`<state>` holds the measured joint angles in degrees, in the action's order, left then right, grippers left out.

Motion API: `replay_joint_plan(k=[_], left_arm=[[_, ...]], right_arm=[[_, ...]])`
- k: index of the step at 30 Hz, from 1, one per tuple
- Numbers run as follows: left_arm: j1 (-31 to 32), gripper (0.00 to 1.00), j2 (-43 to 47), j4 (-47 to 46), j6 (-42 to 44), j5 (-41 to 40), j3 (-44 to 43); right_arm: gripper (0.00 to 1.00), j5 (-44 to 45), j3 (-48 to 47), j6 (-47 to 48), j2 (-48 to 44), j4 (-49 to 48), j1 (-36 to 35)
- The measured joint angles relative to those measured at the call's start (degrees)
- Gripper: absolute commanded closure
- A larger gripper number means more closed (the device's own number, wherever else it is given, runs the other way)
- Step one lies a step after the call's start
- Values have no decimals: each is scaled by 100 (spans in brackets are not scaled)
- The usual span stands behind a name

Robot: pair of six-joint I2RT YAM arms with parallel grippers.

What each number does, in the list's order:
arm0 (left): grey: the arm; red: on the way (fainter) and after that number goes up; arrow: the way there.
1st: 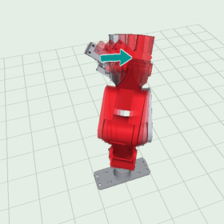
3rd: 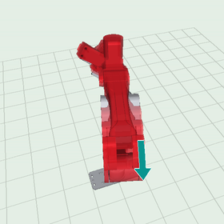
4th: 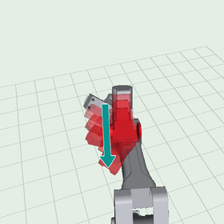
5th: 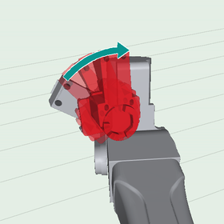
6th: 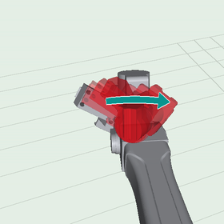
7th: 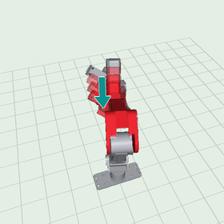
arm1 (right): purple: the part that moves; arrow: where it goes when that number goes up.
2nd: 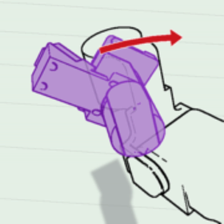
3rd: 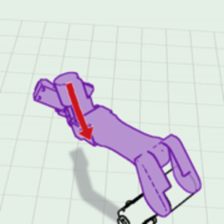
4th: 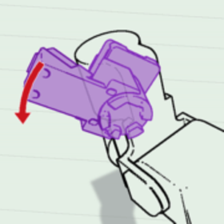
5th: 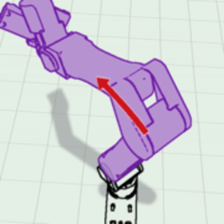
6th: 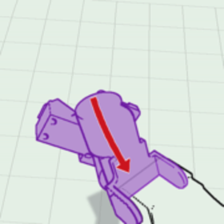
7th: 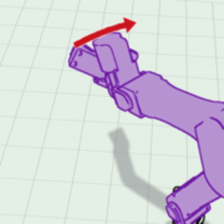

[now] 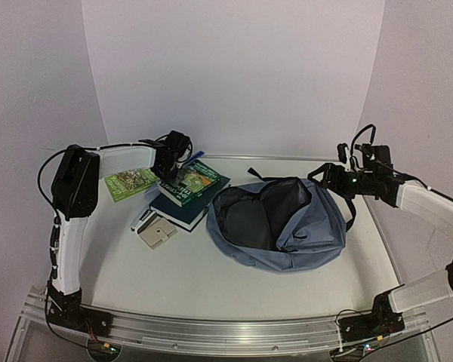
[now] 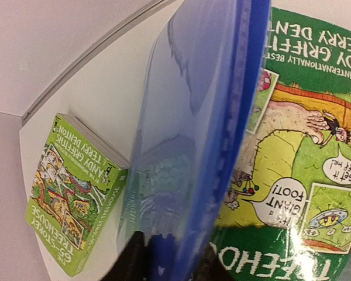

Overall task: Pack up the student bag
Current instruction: Pick up the files from the center of the board.

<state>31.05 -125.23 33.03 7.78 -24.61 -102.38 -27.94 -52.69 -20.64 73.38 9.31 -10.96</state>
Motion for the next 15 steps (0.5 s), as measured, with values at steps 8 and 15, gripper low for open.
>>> replay_joint_plan(k=[8, 15], left_arm=[[-11, 100, 123, -263, 125, -391, 232], [-11, 100, 725, -356, 82, -459, 644]], right_arm=[[8, 13, 0, 0, -6, 91, 0], [7, 64, -2, 0, -147, 183, 0]])
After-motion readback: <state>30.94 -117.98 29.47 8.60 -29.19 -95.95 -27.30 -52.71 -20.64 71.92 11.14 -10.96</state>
